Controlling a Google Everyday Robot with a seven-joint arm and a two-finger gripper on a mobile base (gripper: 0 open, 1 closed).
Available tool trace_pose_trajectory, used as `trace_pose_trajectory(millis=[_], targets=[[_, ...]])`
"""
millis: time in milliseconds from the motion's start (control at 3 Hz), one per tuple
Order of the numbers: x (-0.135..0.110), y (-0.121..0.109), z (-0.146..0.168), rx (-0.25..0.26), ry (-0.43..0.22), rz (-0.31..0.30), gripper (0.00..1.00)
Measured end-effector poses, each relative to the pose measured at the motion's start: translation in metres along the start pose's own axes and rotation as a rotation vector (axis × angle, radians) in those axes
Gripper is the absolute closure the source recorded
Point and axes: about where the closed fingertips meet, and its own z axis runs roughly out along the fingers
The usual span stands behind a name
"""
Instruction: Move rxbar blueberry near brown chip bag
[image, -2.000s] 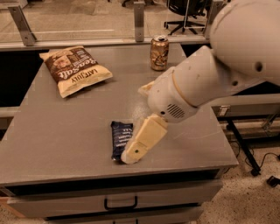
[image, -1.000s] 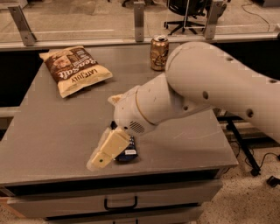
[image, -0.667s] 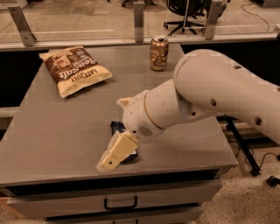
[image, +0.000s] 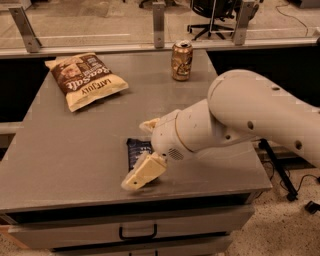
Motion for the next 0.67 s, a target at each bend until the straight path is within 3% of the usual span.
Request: trace_pose_trajectory(millis=[667], targets=[[-0.0108,-0.014,-0.0122,0.029,-0.021,-0.041,0.65]])
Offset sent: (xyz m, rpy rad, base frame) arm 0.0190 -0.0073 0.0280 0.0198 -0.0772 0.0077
